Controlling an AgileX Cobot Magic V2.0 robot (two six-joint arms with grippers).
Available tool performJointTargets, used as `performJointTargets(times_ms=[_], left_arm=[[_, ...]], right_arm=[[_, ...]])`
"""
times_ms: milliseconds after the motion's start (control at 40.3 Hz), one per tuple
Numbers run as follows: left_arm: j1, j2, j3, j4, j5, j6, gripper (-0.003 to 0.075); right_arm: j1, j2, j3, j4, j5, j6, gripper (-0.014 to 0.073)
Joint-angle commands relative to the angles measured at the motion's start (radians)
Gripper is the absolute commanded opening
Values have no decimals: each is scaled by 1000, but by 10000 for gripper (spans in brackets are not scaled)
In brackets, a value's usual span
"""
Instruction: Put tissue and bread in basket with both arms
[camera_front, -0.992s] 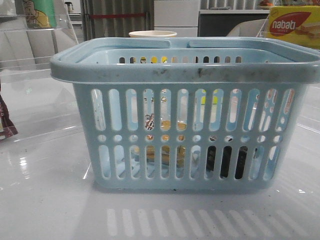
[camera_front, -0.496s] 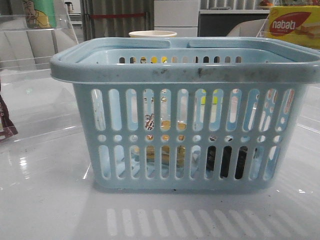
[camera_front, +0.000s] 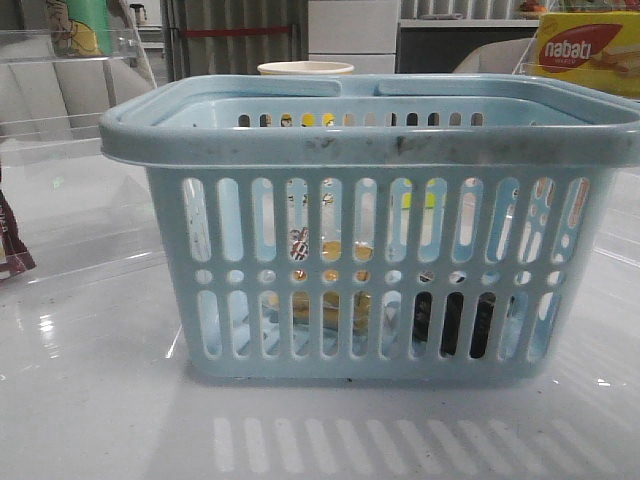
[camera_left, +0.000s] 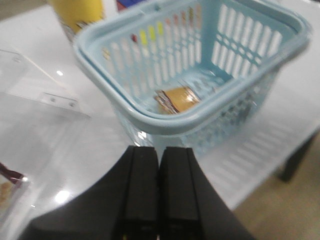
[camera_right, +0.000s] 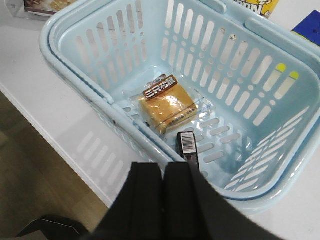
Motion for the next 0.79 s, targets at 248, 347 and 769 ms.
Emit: performJointTargets(times_ms=[248,347,769], left_arm=[[411,-375,369,-14,-447,-11,94],[478,-441,454,-21,-474,-13,94],[487,-579,717,183,-678,-259,94]], right_arm=[[1,-8,-27,7,-61,-8,57],[1,-8,-27,7,-61,-8,57],[1,-8,-27,7,-61,-8,57]])
